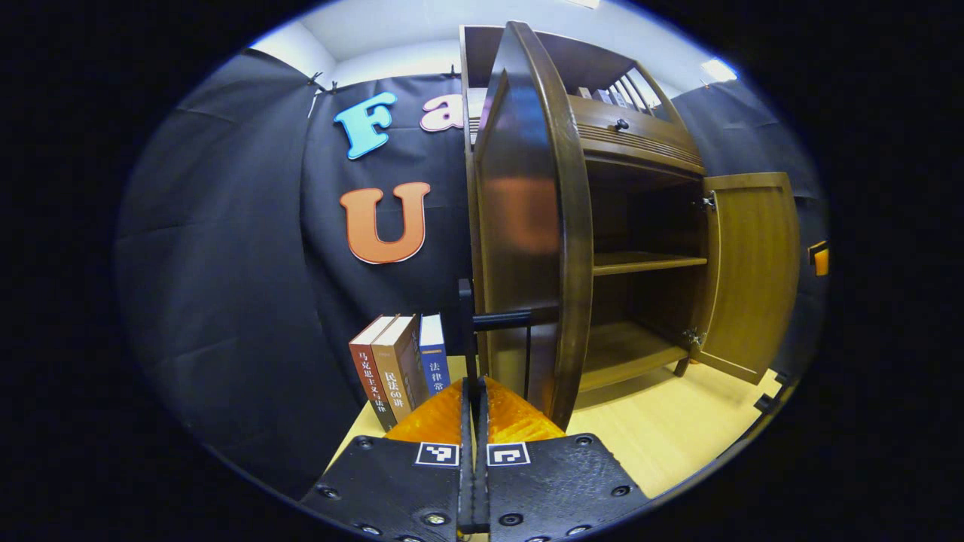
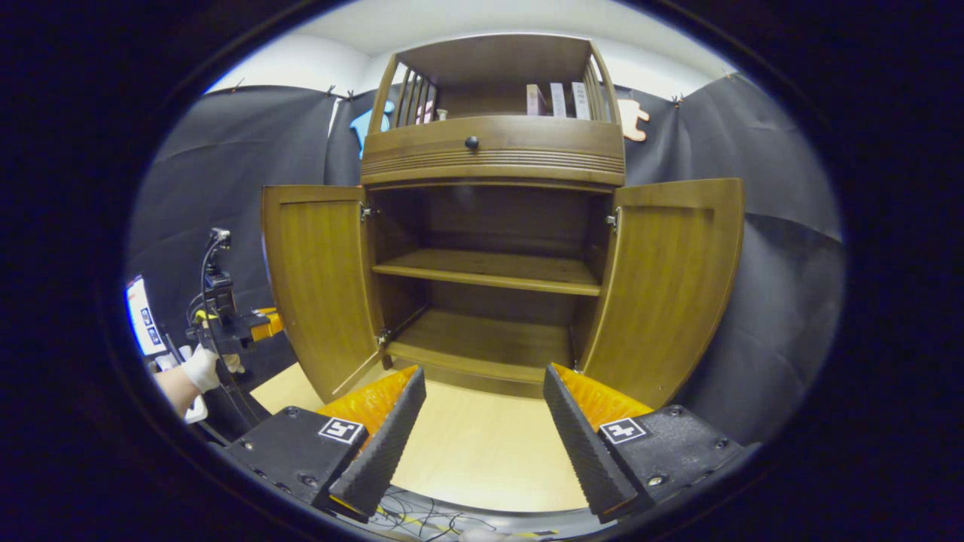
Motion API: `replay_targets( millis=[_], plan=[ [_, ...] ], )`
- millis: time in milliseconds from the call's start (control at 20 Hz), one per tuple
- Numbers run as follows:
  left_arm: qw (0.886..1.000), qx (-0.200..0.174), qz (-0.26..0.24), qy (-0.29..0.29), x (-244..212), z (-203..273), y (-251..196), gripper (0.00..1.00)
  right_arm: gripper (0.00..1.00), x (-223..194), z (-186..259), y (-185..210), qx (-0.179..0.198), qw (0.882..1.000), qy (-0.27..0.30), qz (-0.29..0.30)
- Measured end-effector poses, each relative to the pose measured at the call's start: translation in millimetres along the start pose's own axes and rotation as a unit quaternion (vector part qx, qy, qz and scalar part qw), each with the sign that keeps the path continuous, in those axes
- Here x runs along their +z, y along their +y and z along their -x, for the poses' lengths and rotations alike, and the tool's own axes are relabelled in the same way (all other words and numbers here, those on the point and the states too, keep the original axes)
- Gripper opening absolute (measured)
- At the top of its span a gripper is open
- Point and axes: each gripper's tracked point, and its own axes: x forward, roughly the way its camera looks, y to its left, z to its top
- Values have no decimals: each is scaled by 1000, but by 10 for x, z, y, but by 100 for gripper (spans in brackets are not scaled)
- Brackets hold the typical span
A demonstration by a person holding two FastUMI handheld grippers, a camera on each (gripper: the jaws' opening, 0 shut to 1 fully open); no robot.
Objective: Open the right door of the double-door shoe cabinet with the right hand, and open the left door with the left hand.
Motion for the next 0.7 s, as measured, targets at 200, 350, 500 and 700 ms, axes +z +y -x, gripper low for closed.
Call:
replay_targets(
  millis=[200,350,500,700],
  plan=[
    [999,-36,15,4,-24,-2,-18,0,100,4,44,-19,-1,1000,1,-1],
    [997,-71,31,20,-58,25,-55,10,100,18,66,-63,-6,1000,0,1],
    [991,-111,63,39,-104,75,-152,14,100,27,68,-78,-9,1000,-1,5],
    [988,-124,70,55,-142,140,-147,46,100,19,63,-88,-7,1000,0,15]
  ],
)
